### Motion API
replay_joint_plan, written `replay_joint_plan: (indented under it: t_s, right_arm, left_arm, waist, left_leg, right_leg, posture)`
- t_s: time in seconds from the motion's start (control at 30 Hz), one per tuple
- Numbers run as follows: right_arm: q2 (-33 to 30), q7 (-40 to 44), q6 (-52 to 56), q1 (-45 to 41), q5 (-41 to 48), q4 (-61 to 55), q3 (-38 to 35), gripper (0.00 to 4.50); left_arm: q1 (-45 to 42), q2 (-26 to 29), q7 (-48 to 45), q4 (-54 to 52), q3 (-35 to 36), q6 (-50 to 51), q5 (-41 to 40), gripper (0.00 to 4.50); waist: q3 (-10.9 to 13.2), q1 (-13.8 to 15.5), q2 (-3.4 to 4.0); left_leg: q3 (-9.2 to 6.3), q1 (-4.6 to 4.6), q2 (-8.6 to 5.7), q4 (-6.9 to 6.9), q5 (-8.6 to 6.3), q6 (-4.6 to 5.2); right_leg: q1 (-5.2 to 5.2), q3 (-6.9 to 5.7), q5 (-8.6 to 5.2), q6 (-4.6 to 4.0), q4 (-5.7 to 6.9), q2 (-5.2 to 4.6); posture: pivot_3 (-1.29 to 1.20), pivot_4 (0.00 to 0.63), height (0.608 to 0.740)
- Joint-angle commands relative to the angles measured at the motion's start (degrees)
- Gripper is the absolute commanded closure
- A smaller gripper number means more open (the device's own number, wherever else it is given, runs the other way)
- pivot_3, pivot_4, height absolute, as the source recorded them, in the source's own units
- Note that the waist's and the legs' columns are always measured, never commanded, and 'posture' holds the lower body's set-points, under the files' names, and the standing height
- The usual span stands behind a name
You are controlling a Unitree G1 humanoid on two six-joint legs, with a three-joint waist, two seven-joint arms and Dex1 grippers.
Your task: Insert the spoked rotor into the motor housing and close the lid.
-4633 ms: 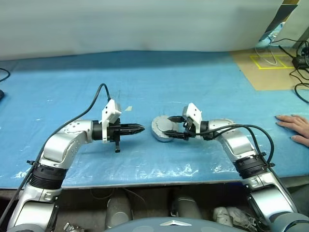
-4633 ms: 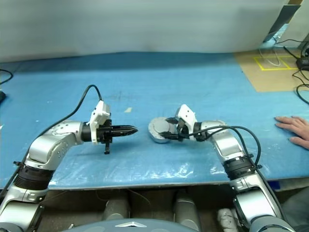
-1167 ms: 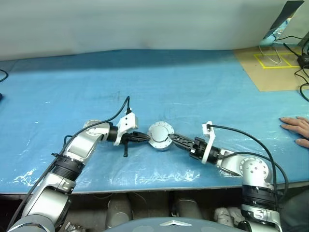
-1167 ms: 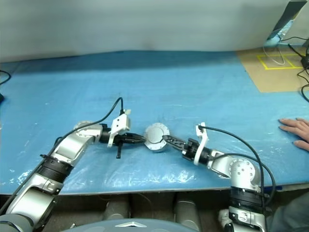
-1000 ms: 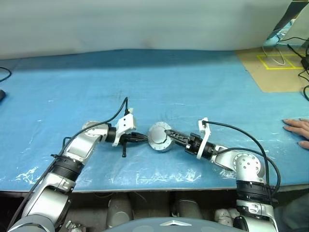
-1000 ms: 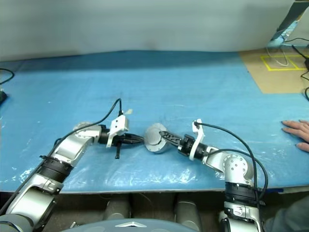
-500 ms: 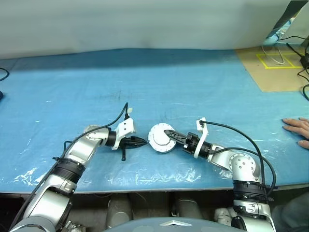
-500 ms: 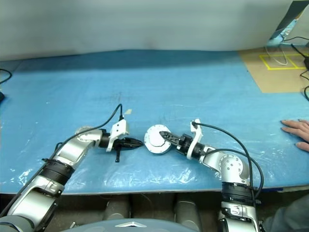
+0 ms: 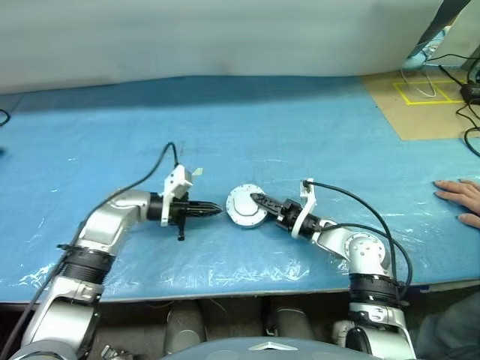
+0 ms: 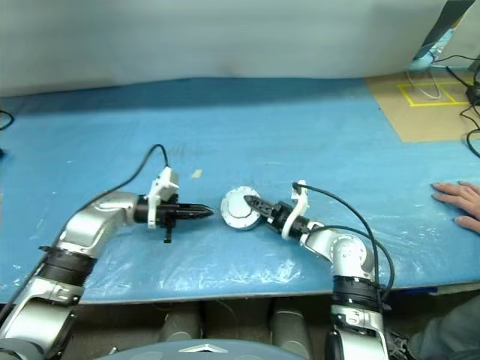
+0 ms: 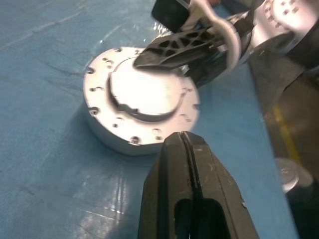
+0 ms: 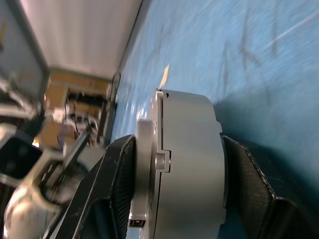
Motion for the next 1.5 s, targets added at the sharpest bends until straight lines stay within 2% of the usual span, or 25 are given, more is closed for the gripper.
replay_joint_plan:
  t_s: [0.03, 0.13, 0.3, 0.4, 0.77, 0.8, 0.97, 1.07, 1.27, 1.5]
  right_arm:
    - [2.46, -7.24, -0.38, -3.67, 7.65, 3.66, -8.67, 2.13]
    - [3.91, -9.18, 2.98, -6.32, 17.50, 4.68, -12.76, 2.13]
    - [4.86, -11.49, 5.18, -8.72, 25.40, 3.47, -12.85, 2.13]
    - [5.85, -12.81, 5.91, -10.40, 29.02, 1.39, -10.85, 2.13]
    - [3.59, -16.01, 5.35, -11.20, 37.38, -3.15, -4.39, 2.13]
    - [3.13, -16.13, 5.18, -11.01, 37.71, -3.20, -3.92, 2.13]
    - [1.06, -16.23, 4.82, -9.79, 37.79, -3.21, -1.50, 2.13]
    - [0.52, -16.34, 4.42, -9.66, 38.05, -3.17, -0.51, 2.13]
    - [-0.48, -16.78, 3.92, -10.68, 38.27, -2.23, 1.05, 2.13]
    - [-1.42, -17.47, 3.96, -9.72, 39.63, -2.98, 2.50, 2.13]
  left_arm:
    - [2.34, 3.03, 0.05, -3.74, 2.49, 4.72, -3.21, 4.50]
    - [2.36, 2.96, 3.02, -4.38, 4.84, 10.34, -6.62, 4.50]
    - [0.60, -1.09, 10.76, -6.35, 9.28, 17.76, -12.68, 4.50]
    - [0.49, -4.60, 15.02, -7.93, 11.96, 21.78, -17.34, 3.95]
    - [1.47, -8.52, 21.22, -8.08, 17.56, 26.02, -26.35, 0.18]
    - [1.15, -8.50, 21.58, -8.04, 17.99, 26.54, -27.23, 0.03]
    - [-0.34, -11.96, 26.66, -6.67, 19.64, 28.46, -31.01, 0.03]
    - [-0.11, -13.94, 27.82, -8.59, 18.23, 28.20, -31.50, 0.03]
    - [-1.35, -20.05, 30.42, 1.06, 16.47, 26.29, -28.64, 0.03]
    - [-3.49, -24.47, 32.34, 5.10, 18.80, 25.89, -30.98, 0.03]
  waist:
    - [0.03, 0.03, 0.05]
    - [0.14, 0.46, 0.14]
    - [0.21, 0.16, 0.15]
    - [0.21, 0.05, 0.15]
    - [0.21, 0.48, 0.14]
    - [0.21, 0.49, 0.13]
    - [0.21, 0.63, 0.13]
    - [0.22, 0.62, 0.13]
    - [0.22, 0.73, 0.11]
    - [0.24, 0.78, 0.09]
  left_leg:
    - [0.00, -0.02, 0.00, 0.01, 0.00, 0.00]
    - [0.00, -0.18, -0.02, 0.00, 0.00, 0.00]
    - [-0.10, -0.63, 0.05, -0.07, 0.01, -0.03]
    - [-0.11, -0.90, 0.05, -0.07, 0.00, -0.05]
    - [-0.42, -1.18, -0.01, 0.28, 0.00, -0.06]
    - [-0.47, -1.21, -0.01, 0.33, 0.00, -0.06]
    - [-0.61, -1.25, -0.03, 0.59, 0.00, -0.06]
    - [-0.72, -1.37, -0.02, 0.75, 0.00, -0.06]
    - [-0.77, -1.37, -0.04, 0.93, 0.00, -0.06]
    - [-0.82, -1.43, -0.04, 1.05, 0.00, -0.05]
  right_leg:
    - [0.00, -0.01, 0.00, 0.00, 0.00, -0.01]
    - [-0.11, -0.05, 0.00, 0.01, -0.05, -0.03]
    - [-0.44, -0.17, 0.15, 0.24, 0.00, 0.10]
    - [-0.57, -0.16, 0.16, 0.27, 0.00, 0.12]
    - [-0.64, -0.27, 0.25, 0.42, 0.05, 0.09]
    - [-0.63, -0.28, 0.26, 0.43, 0.08, 0.09]
    - [-0.54, -0.31, 0.29, 0.48, 0.17, 0.09]
    - [-0.54, -0.32, 0.33, 0.54, 0.17, 0.09]
    - [-0.50, -0.31, 0.35, 0.57, 0.29, 0.08]
    - [-0.50, -0.28, 0.39, 0.63, 0.32, 0.07]
  posture:
    - [0.00, 0.150, 0.740]
    - [0.00, 0.150, 0.740]
    - [0.00, 0.150, 0.740]
    - [0.00, 0.150, 0.740]
    - [0.00, 0.150, 0.740]
    - [0.00, 0.150, 0.740]
    - [0.00, 0.150, 0.740]
    - [0.00, 0.150, 0.740]
    - [0.00, 0.150, 0.740]
    - [0.00, 0.150, 0.740]
